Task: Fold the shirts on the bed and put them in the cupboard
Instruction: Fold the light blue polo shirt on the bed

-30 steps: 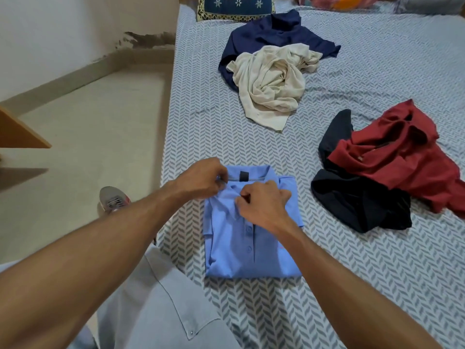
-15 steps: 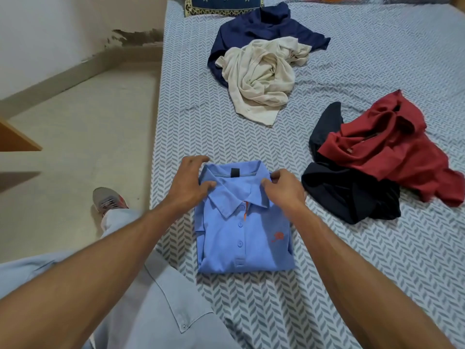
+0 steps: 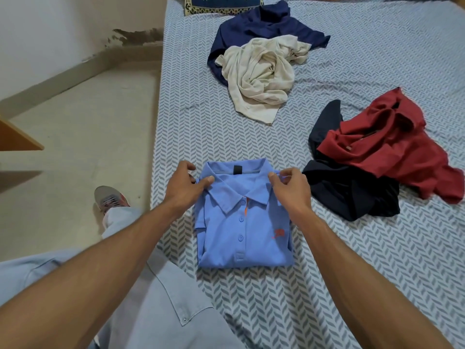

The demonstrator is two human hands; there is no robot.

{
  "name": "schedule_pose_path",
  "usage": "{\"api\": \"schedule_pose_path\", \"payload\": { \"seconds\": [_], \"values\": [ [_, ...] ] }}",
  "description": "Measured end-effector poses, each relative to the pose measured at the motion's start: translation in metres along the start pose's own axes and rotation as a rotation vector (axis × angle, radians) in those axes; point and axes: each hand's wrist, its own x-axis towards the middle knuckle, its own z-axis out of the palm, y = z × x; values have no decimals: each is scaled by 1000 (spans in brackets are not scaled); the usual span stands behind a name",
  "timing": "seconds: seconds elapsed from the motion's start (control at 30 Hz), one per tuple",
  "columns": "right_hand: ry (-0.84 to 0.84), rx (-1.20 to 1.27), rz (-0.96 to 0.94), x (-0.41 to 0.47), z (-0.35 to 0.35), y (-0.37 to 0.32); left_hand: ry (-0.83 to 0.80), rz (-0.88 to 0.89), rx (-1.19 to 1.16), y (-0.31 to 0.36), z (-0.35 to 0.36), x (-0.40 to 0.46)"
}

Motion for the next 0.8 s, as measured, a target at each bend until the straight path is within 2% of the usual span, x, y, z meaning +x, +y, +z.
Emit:
{"api": "schedule_pose_path", "payload": {
  "seconds": [0.13, 0.4, 0.53, 0.6, 0.67, 0.8],
  "values": [
    [-23, -71, 71, -22, -8, 13, 54, -47, 75, -5, -3, -16],
    [-139, 71, 149, -42, -21, 35, -387, -363, -73, 0, -11, -77],
    [-98, 92, 151, -48, -22, 38, -433, -477, -153, -12, -5, -92],
    [-171, 130, 133, -58, -28, 35, -361, -505, -241, -17, 1, -97],
    [-314, 166, 159, -68, -36, 36, -325, -512, -293, -20, 2, -101],
    [-521, 92, 204, -85, -50, 47, -405, -445, -254, -25, -3, -112]
  ]
}}
